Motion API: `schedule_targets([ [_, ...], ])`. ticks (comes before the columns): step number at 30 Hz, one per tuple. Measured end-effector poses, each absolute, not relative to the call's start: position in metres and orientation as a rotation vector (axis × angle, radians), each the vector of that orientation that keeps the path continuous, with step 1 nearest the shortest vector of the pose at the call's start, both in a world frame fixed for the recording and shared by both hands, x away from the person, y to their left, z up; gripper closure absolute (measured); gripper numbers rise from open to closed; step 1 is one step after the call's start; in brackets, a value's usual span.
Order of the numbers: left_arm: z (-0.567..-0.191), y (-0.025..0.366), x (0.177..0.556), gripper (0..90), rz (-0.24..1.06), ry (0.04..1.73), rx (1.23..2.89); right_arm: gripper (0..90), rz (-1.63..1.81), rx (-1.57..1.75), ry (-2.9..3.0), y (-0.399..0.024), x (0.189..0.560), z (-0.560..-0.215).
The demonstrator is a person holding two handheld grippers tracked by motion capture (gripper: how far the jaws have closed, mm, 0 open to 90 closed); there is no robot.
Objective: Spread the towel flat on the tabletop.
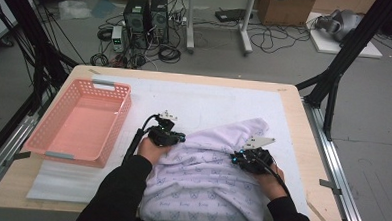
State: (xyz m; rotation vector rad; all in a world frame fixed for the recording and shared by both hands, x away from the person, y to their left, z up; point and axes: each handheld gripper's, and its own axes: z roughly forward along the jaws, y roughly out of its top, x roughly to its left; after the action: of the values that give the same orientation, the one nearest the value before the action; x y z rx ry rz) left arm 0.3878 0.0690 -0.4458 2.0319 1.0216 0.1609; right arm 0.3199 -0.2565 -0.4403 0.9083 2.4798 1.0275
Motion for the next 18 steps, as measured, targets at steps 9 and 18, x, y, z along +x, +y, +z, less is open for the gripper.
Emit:
schedule_targets([
  [9,-0.436,0.074,0.406,87.7,0.259,1.099,1.968,79.8,1.038,0.924,2.472,-0.253,0.322,-0.440],
  [18,-0.420,0.085,0.451,88.0,0.420,1.230,1.928,52.5,1.098,0.930,2.376,-0.245,0.320,-0.432],
])
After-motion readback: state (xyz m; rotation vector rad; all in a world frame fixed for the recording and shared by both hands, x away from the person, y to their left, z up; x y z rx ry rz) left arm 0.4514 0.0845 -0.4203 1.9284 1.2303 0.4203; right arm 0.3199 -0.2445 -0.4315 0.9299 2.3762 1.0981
